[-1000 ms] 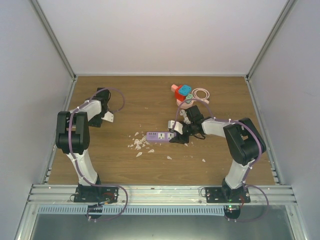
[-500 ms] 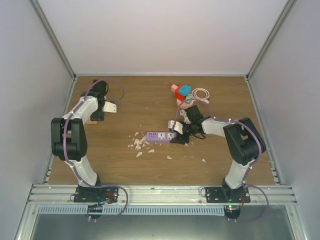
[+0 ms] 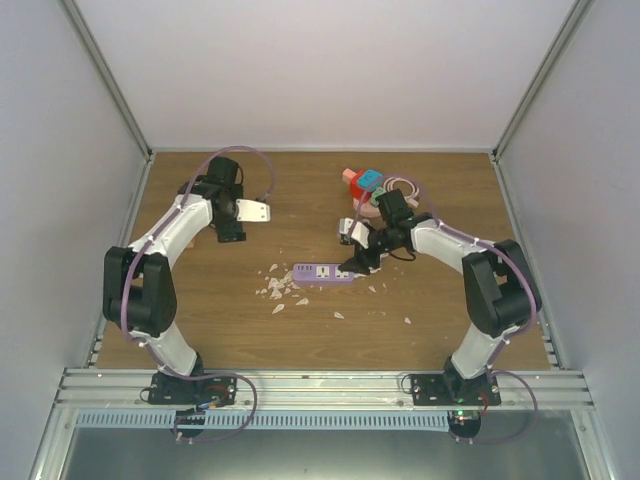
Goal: Pull the plug off the socket
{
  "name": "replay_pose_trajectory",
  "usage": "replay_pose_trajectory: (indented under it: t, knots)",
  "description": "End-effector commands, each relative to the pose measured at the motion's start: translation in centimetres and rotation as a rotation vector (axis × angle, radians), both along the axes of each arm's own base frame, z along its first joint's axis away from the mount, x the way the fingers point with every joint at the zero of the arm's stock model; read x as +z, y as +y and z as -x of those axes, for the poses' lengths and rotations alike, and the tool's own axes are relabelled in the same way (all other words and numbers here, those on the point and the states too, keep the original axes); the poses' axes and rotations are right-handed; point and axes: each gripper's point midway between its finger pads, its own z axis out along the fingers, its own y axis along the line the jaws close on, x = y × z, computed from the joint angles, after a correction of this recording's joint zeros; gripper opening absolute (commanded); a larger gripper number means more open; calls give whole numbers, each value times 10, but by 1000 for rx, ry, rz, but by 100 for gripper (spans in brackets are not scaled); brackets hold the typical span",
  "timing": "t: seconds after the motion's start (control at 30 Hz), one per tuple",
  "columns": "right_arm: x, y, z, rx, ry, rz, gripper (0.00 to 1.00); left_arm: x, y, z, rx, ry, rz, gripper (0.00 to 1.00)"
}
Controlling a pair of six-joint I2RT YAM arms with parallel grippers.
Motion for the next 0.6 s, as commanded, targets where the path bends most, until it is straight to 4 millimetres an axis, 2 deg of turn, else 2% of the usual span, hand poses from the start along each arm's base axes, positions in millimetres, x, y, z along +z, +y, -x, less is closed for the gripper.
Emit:
replay_pose_trajectory:
  t: [0.0,0.1,0.23,0.4,0.57]
  knots:
    - [15,-20,-20,-84,22,10,77,32,-74,16,-75,-2,299,98]
    - [15,-28,-41,-151,-30,69,71,29,-111,31,-104,55,438,95]
    - [10,-36,-60,-201,-60,141,60,14,-143,38,-90,149,549,89]
    - [-13,-44,-74,-232,-36,234,50,-12,-167,42,-66,240,607,82]
    - [-37,-51,-75,-254,15,293,47,-29,-183,42,-72,253,627,81]
